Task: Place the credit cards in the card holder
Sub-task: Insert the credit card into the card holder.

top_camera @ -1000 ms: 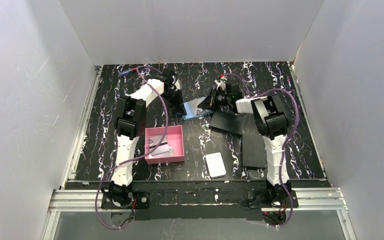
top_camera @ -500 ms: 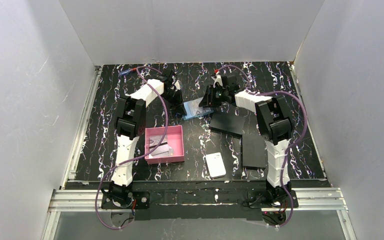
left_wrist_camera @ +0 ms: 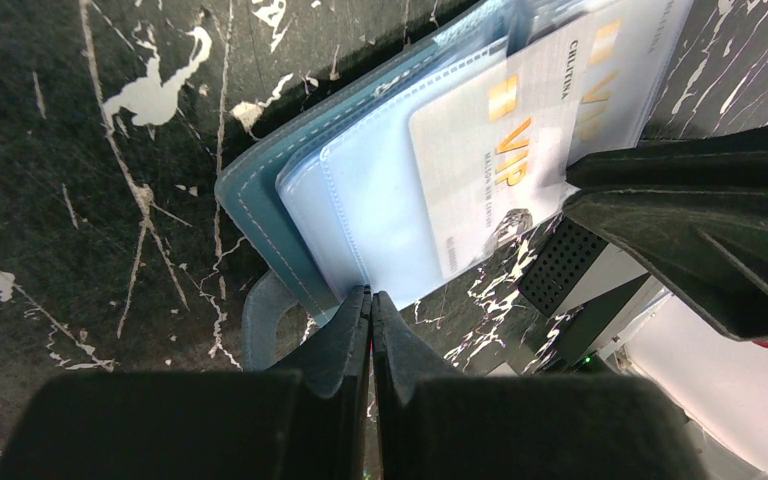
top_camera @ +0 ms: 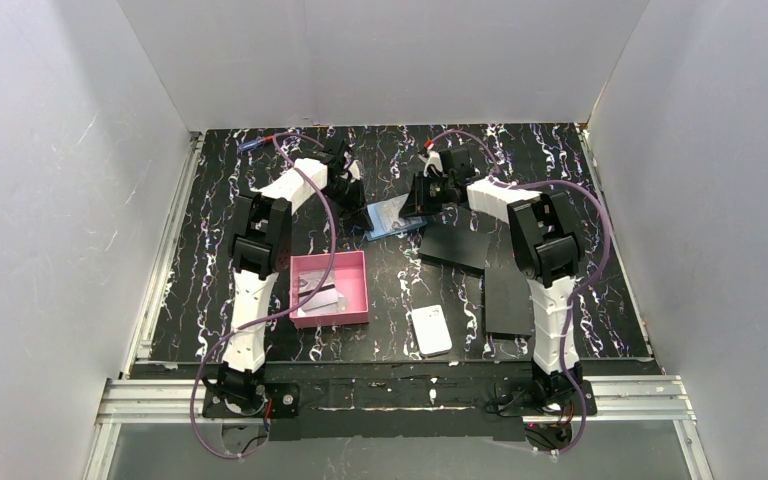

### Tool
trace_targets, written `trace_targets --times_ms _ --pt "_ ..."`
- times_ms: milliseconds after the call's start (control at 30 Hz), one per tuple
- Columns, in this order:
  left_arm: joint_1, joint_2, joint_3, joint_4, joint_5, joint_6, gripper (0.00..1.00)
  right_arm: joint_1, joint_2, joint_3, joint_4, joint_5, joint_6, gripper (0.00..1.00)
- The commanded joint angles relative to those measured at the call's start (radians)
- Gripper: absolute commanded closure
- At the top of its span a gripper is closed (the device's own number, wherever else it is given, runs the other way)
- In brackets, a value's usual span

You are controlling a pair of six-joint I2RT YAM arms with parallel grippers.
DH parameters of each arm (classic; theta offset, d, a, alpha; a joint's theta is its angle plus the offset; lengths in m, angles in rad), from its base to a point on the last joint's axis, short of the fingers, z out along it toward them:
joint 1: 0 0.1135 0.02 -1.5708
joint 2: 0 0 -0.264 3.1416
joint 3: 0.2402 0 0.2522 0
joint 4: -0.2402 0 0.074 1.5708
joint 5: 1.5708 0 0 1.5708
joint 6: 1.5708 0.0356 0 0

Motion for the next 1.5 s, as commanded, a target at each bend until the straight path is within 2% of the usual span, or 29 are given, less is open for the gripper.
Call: trace_targets --times_ms 0,233,400,467,767,1467 --pt "0.000 -0.009 -0.033 -0.040 -0.049 0.035 1.00 0.011 0.053 0.050 0.052 -0.060 0.046 0.78" --pt "0.003 -0.038 -0.031 -0.034 -0.066 0.019 1.00 0.033 0.077 0.043 0.146 -0.104 0.120 0.85" --pt "0.040 -0.122 -0.057 0.019 -0.009 -0.018 0.85 0.018 0.080 0.053 0.114 -0.085 0.088 0.84" --pt "0.059 -0.138 -0.057 0.020 0.000 -0.021 0.83 0.018 0.082 0.061 0.098 -0.075 0.070 0.81" --pt "0.068 -0.067 -0.048 0.027 0.031 -0.029 0.93 0.018 0.050 0.095 0.001 0.007 0.008 0.65" --pt "0.059 -0.002 -0.027 0.009 0.023 -0.009 0.99 0.083 0.190 0.239 -0.043 0.017 0.026 0.61"
